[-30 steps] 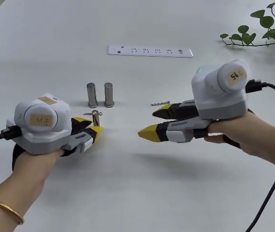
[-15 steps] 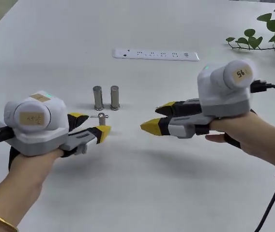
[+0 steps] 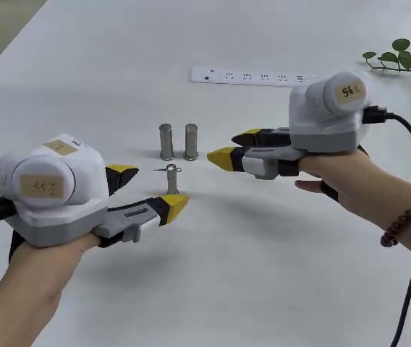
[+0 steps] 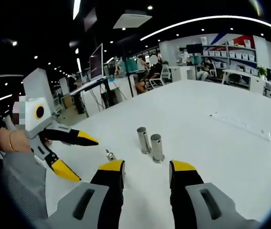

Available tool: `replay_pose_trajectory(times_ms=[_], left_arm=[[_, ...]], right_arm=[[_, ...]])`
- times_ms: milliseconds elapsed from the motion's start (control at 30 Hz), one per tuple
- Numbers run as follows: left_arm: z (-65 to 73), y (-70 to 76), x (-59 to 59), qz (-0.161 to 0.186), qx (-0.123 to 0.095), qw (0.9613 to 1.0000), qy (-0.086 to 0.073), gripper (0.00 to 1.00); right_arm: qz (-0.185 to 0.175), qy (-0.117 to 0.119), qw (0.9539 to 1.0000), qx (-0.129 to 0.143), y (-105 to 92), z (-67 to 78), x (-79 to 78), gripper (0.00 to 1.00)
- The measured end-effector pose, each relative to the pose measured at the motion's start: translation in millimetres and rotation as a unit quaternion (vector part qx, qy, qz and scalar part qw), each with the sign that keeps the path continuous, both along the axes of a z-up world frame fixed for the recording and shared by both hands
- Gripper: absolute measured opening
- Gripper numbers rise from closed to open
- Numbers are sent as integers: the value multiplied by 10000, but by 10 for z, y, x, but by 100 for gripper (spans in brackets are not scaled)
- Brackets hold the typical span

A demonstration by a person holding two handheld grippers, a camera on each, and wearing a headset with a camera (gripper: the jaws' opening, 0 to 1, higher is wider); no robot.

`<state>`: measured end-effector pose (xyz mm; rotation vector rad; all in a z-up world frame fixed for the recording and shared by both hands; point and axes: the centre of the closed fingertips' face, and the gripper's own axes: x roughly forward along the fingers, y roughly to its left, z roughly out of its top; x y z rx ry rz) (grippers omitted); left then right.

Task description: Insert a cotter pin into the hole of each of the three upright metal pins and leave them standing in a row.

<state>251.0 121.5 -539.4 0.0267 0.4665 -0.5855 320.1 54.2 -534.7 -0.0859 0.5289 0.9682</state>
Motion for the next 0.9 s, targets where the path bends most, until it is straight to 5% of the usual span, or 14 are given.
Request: replay_pose_trajectory(times_ms=[167, 300, 900], left_arm=[[31, -28, -82, -23, -13, 10000, 9, 61], [65, -23, -115, -78, 121, 9998, -148, 64], [8, 71, -142, -133, 177, 9997, -126, 75]], right_arm=[[-155, -54, 9999, -15, 119, -46, 120, 33], [-228, -38, 9997, 34, 208, -92, 193, 32], [-390, 53, 9992, 19, 428, -320, 369, 22]])
